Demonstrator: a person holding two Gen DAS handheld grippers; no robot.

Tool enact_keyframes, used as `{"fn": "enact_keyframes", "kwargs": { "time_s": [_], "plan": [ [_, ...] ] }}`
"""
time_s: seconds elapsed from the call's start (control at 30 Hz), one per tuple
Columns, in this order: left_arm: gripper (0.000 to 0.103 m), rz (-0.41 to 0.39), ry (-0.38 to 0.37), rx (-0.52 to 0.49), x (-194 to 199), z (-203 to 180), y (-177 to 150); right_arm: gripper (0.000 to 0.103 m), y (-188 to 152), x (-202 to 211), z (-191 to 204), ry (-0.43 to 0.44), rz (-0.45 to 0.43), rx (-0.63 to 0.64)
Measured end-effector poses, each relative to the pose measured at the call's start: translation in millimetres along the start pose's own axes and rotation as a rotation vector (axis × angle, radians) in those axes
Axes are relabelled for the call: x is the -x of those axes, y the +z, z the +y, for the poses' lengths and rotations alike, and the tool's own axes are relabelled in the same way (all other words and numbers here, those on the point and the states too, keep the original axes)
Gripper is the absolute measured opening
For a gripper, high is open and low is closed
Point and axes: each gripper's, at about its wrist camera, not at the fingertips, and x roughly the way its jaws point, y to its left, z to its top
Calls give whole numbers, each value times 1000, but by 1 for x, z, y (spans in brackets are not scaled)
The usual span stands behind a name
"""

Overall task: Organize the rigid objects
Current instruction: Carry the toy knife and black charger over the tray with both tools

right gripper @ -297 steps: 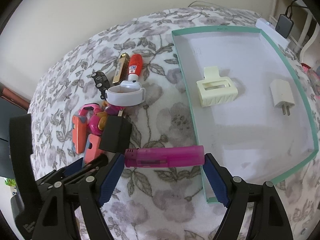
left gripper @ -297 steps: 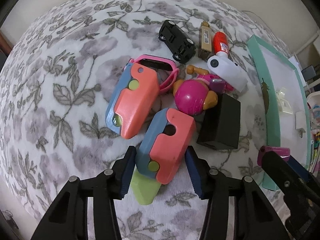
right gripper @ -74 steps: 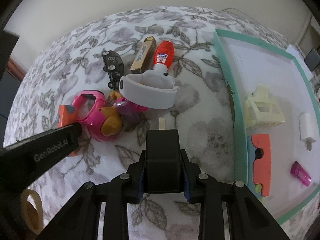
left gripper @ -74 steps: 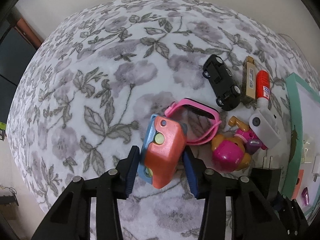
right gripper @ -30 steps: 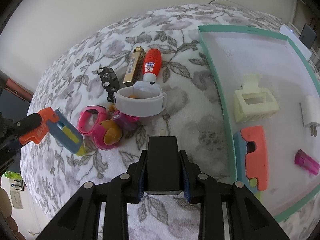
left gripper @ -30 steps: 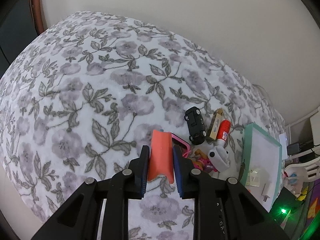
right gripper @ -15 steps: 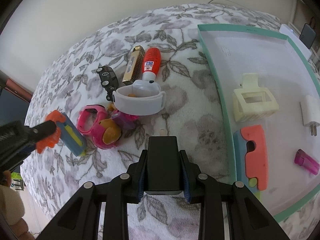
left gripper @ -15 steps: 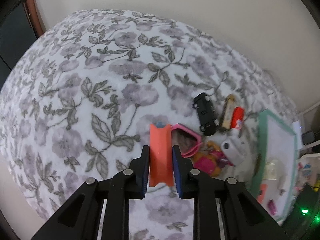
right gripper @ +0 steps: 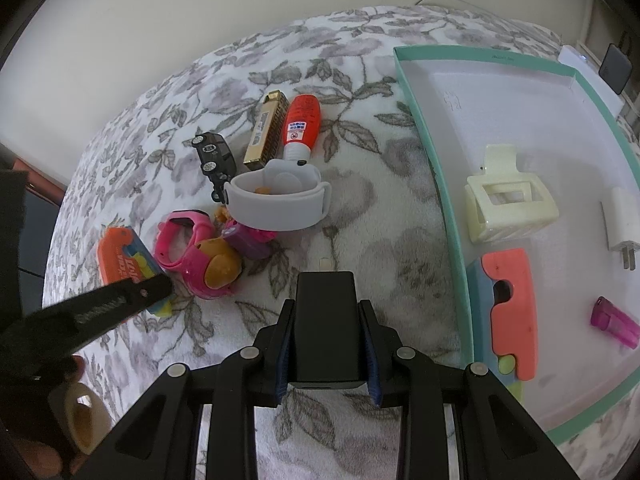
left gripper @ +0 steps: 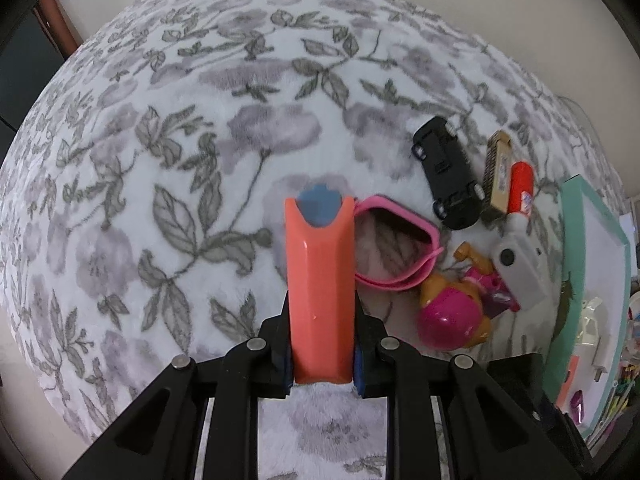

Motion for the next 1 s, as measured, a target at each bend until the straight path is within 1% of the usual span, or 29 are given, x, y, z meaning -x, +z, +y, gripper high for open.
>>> {"fn": "enact_keyframes", "kwargs": {
  "time_s": [0.07,0.2,0.27,0.4,0.57,0.67,0.8,0.87,1.0],
  "plan": [
    [22,4,-1,7,-4,1,-2,31,0,-1,0,2,1,-5],
    [22,-26,-11,16,0,1,0,31,0,-1,-1,3,5,-10],
    [22,-25,-2,19,-1,1,3,31,0,-2,-1,4,7,-12],
    [22,-28,-19,30,4,3,4,31,0,-1,-1,5,7,-15],
    [22,-124,-41,24,44,12,7,31,2,6,1,2,-17,-8],
    [22,-181,-71,24,66,11,8,31,5,18,3,3,-55,1],
    [22,-243,-91,17,90,5,11,31,8,37,5,19,-109,4],
    [22,-273,-113,16,104,6,10,31,11,46,2,27,-135,-5],
    [22,-320,-163,15,120,0,13,31,16,66,-10,33,-190,-32]
  ]
}}
